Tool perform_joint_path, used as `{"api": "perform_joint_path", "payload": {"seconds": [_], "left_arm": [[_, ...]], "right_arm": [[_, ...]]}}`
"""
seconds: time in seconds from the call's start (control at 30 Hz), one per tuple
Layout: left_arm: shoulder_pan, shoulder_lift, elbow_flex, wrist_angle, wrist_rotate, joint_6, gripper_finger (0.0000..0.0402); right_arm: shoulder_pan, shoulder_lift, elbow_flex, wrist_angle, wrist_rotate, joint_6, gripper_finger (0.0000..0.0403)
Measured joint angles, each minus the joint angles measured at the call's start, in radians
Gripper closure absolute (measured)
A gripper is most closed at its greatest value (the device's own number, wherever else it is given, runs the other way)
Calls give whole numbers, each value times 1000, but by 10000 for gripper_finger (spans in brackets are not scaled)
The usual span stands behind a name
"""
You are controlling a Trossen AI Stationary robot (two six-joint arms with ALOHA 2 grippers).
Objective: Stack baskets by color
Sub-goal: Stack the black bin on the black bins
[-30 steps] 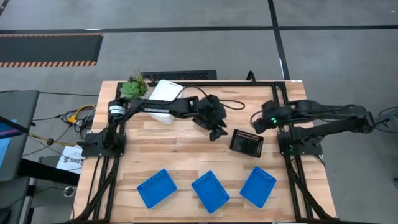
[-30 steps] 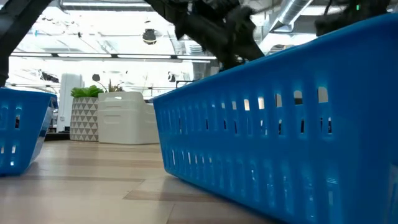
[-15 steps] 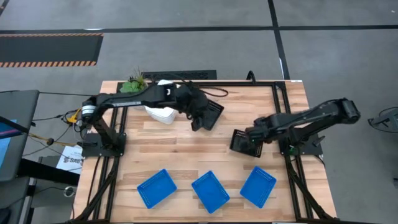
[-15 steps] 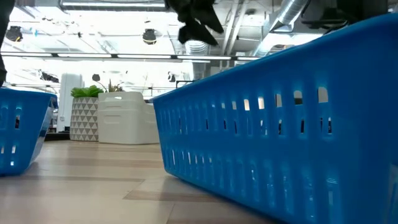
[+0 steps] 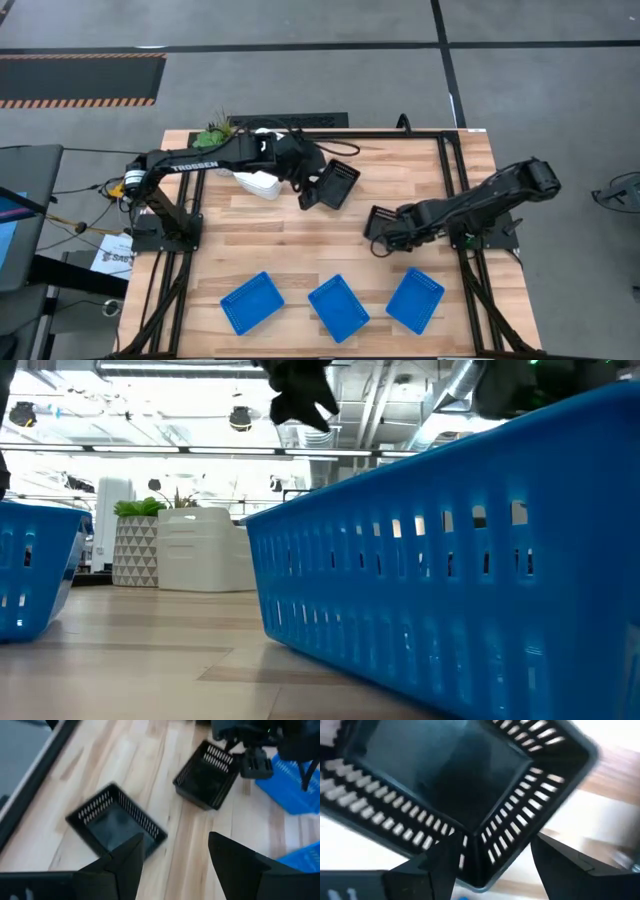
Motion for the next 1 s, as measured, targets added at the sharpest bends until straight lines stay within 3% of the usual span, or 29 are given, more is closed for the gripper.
{"api": "perform_joint_path", "payload": {"seconds": [0.3,0.37,0.57,0.77,1.0], "left_arm": [[0,-5,0,-66,0,-12,194],[0,-5,0,-67,0,-11,194],[-1,-5,-7,-60,1,6,194],[-36,0,-112,-17,97,106,194],[-53,2,-362,284,134,146,194]], "right_arm": [[-82,101,30,517,-44,-418,138],[-90,106,56,556,-70,-524,138],[-108,80,116,387,-25,-613,138],[-99,-58,121,203,83,-511,138],[-49,-218,121,93,181,-437,138]]}}
